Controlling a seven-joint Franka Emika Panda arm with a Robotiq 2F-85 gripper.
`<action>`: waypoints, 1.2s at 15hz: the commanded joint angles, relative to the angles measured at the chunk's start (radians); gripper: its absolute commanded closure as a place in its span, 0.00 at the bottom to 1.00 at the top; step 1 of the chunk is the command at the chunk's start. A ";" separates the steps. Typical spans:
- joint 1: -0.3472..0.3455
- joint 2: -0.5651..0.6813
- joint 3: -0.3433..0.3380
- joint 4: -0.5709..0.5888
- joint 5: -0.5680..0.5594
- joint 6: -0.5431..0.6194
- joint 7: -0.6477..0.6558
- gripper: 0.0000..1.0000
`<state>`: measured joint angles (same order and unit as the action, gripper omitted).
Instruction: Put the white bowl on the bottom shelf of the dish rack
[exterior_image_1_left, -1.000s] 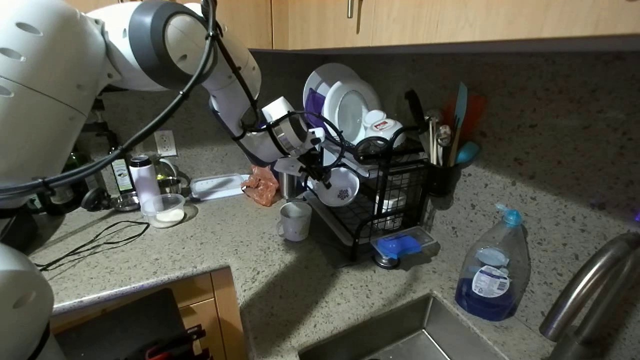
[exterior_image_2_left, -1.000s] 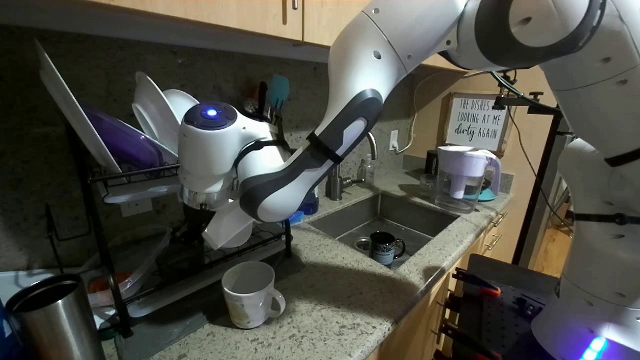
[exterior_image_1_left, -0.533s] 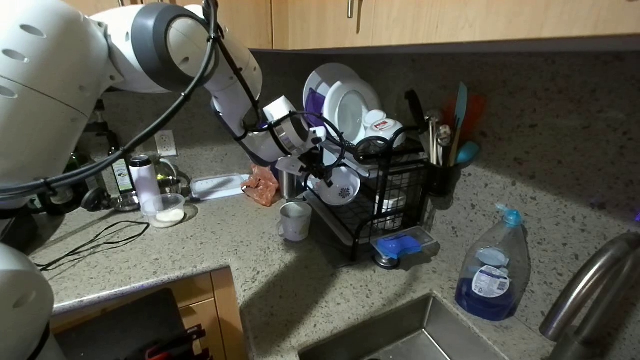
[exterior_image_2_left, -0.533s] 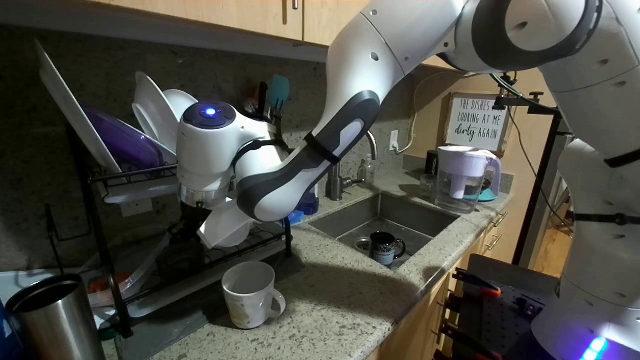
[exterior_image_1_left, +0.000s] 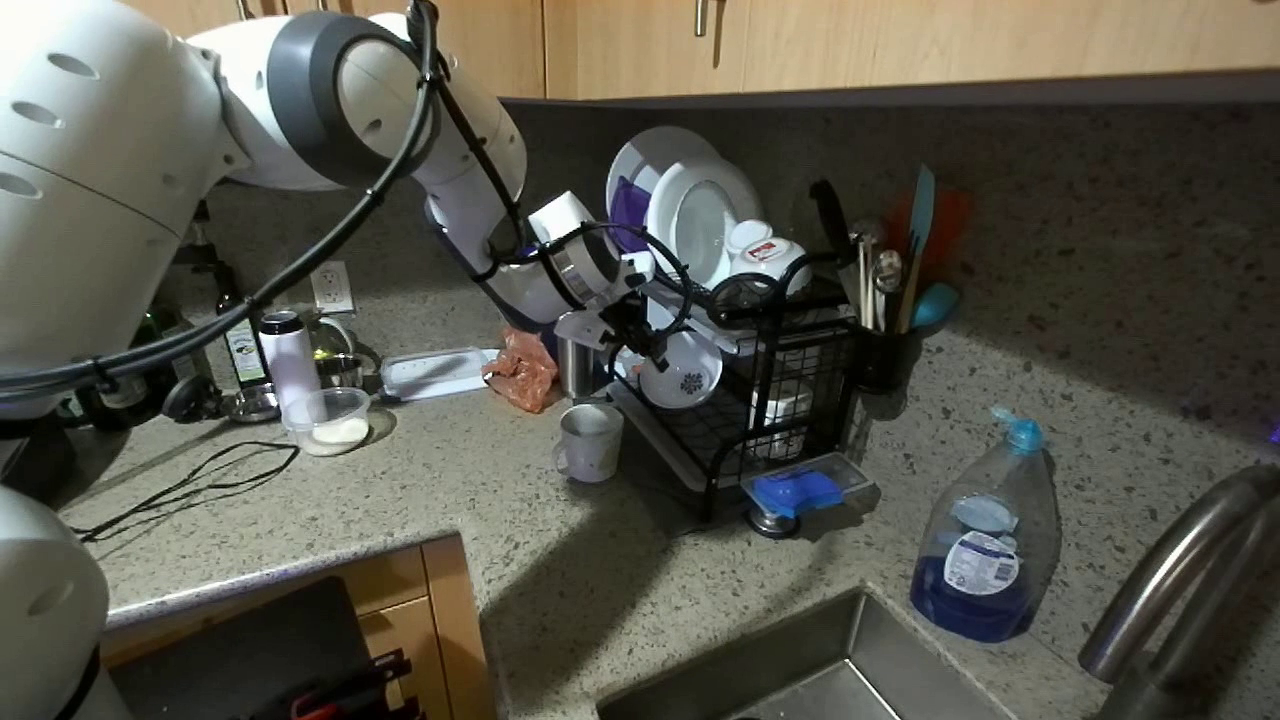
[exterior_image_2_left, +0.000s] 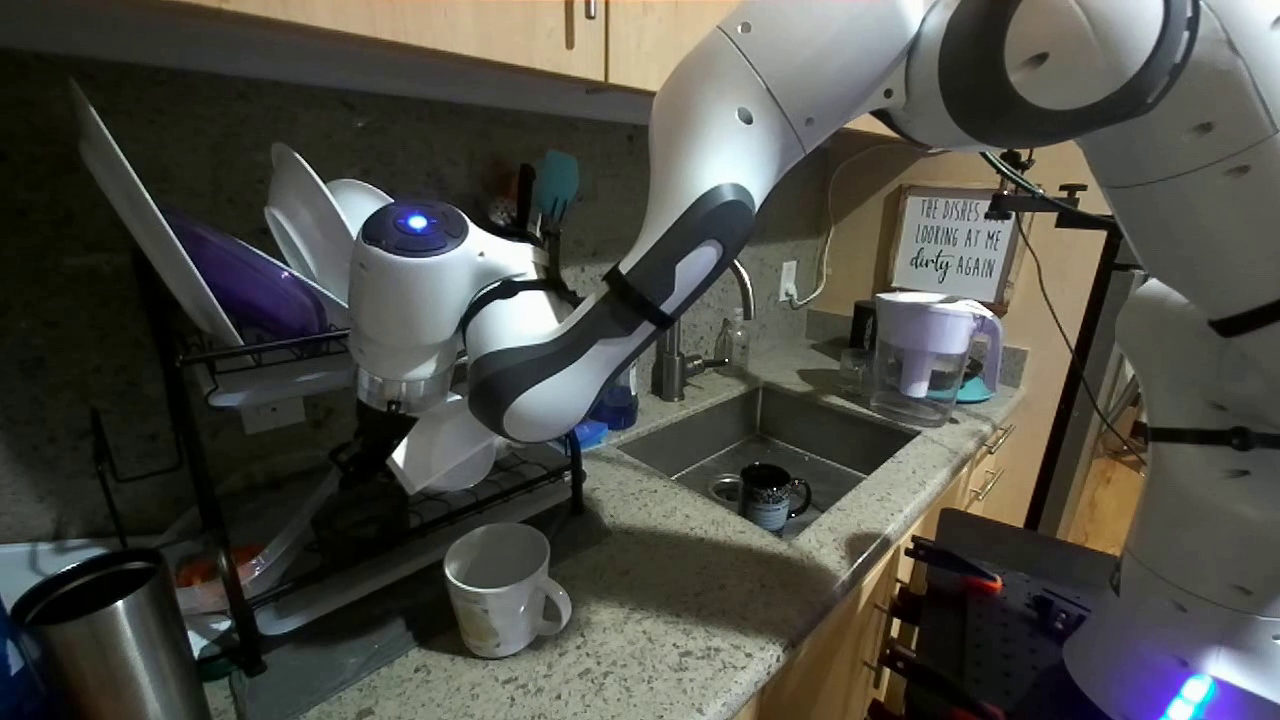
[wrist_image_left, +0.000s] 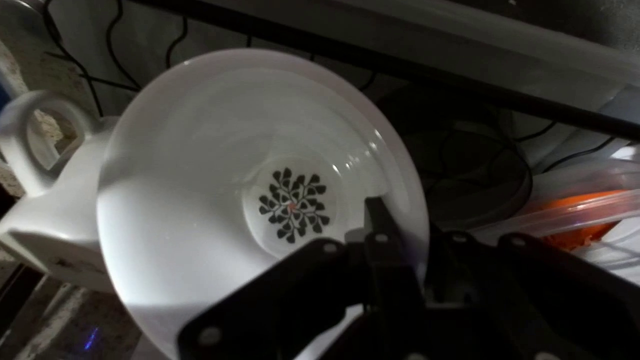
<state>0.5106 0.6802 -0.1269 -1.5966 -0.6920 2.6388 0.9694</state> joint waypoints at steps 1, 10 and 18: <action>0.011 0.045 -0.026 0.052 -0.023 0.009 0.034 0.94; 0.001 0.061 -0.035 0.052 -0.017 0.017 0.055 0.94; 0.009 0.020 -0.030 -0.009 -0.016 0.013 0.064 0.94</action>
<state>0.5179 0.6960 -0.1374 -1.5709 -0.6921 2.6390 0.9912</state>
